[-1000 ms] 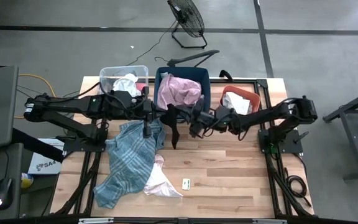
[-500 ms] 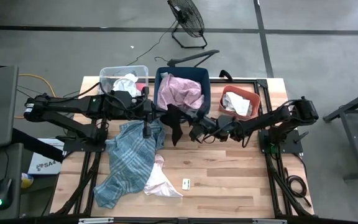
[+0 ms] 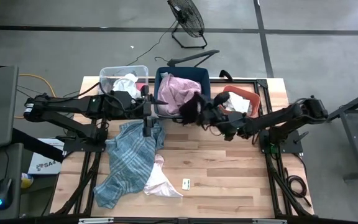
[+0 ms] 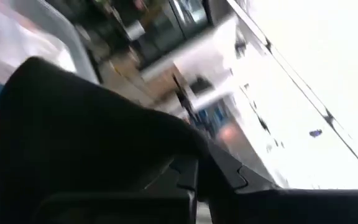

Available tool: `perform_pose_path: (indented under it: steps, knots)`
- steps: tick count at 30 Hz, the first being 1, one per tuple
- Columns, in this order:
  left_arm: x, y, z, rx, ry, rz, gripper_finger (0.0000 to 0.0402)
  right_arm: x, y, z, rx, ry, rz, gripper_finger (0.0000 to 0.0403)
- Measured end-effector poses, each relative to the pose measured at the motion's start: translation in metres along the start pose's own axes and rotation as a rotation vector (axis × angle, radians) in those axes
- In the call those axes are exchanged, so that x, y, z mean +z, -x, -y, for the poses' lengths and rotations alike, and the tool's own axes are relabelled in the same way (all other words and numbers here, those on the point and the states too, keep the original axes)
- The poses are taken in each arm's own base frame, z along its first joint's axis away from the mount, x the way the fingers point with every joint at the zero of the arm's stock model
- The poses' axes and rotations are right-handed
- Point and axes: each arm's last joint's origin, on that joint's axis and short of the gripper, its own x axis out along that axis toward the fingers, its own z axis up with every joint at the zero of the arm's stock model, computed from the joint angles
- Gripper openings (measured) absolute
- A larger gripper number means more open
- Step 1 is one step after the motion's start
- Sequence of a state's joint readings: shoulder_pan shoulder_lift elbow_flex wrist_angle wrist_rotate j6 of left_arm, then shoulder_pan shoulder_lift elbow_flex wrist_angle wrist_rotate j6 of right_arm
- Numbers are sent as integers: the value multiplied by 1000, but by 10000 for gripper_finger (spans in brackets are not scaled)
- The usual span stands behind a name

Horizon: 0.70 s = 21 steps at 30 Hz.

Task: Pick & Place Cloths
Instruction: Put the black sock into the orange bin

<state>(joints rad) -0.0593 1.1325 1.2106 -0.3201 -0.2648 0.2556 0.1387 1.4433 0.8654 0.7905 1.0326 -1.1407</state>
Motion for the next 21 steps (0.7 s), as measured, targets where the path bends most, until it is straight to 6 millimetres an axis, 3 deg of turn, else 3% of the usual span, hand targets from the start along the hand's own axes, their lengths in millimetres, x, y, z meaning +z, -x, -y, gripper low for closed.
perform_pose_path:
  steps: [4, 8, 16, 21]
  knots:
    - [0, 4, -3, 54, 8, -7, 281, -5, 6, 22, -73, -47, -146, 5]
    - [0, 10, -5, 63, 32, -13, 287, -10, 13, 47, -159, -122, -275, 5]
    - [-2, 18, -7, 60, 60, -32, 285, -19, 25, 87, -247, -338, -321, 5]
    - [-5, 22, -7, 55, 76, -64, 285, -28, 25, 103, -293, -378, -365, 5]
